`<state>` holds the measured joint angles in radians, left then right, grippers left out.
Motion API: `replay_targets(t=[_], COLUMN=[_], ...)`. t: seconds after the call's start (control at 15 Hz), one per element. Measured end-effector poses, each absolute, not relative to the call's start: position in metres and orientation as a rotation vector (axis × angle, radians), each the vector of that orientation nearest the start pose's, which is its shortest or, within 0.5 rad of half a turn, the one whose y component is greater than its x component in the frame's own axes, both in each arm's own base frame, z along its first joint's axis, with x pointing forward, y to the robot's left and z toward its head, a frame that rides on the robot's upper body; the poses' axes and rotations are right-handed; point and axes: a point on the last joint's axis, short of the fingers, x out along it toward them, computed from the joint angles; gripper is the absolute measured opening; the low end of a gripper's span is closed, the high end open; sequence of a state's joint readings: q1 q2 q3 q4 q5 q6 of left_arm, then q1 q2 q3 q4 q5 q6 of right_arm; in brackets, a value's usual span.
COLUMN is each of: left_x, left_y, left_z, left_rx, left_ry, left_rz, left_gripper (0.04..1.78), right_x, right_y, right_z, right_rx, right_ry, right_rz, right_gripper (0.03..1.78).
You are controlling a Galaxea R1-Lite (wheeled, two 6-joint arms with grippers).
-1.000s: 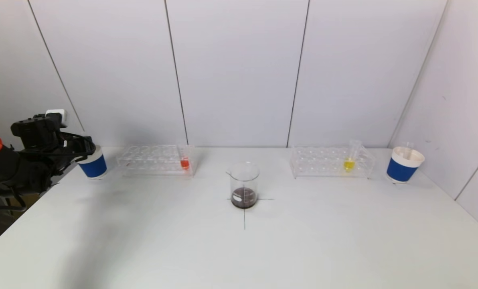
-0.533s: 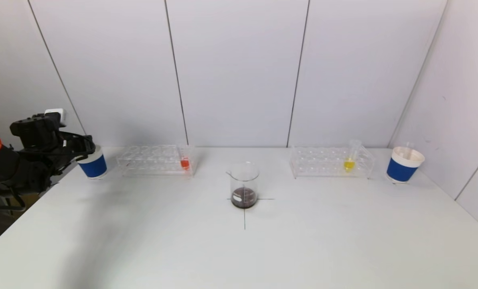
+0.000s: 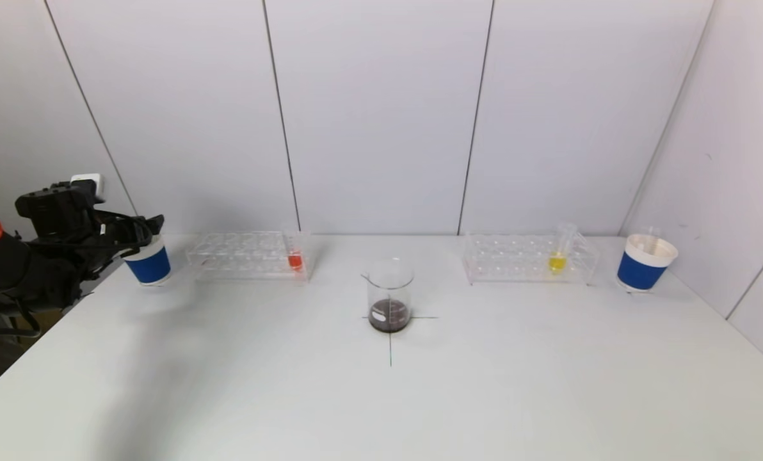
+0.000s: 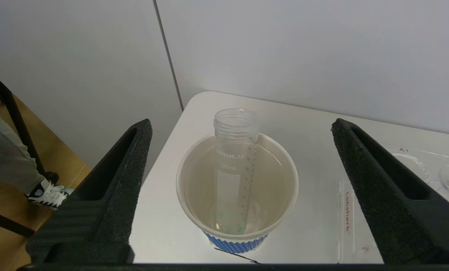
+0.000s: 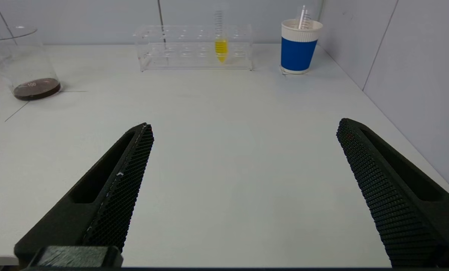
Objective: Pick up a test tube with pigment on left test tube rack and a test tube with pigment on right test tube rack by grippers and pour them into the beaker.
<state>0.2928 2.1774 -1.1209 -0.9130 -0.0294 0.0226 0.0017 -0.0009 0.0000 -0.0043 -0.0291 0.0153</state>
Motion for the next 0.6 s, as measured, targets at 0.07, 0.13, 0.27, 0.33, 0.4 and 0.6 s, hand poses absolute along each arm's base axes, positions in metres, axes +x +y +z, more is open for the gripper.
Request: replay_targets(t=[0.07,0.13,0.27,0.33,0.4,0.6], left_x=[0.406,0.406,0.405,0.404,0.404,0.399], left_y=[0.122,0.122,0.121,0.121,0.121,0.119], left_z=[0.118,0.117,0.117,0.118,0.119,0.131], left_rx=[0.001,0.001,0.001,0.002,0.002,0.005], left_ry=[0.137,0.135,0.137,0.137,0.133,0.115], left_rz=[0.262,0.262,0.262,0.261,0.262,0.261], left_gripper=[1.74,1.76,1.76,1.76,1.76,1.76], right_x=[-0.023,-0.023,-0.023,-0.023,-0.023,-0.023], right_y=[-0.001,-0.001,-0.001,-0.001,-0.001,-0.001], right_z=[0.076,0.076,0.076,0.076,0.076,0.076], right_rx=[0.016,0.016,0.016,0.016,0.016,0.016], right_ry=[-0.005,-0.005,-0.005,-0.005,-0.005,-0.005], right_rz=[-0.027,-0.027,-0.027,-0.028,-0.027,-0.027], right_gripper=[1.77,1.77,1.77,1.77,1.77,1.77])
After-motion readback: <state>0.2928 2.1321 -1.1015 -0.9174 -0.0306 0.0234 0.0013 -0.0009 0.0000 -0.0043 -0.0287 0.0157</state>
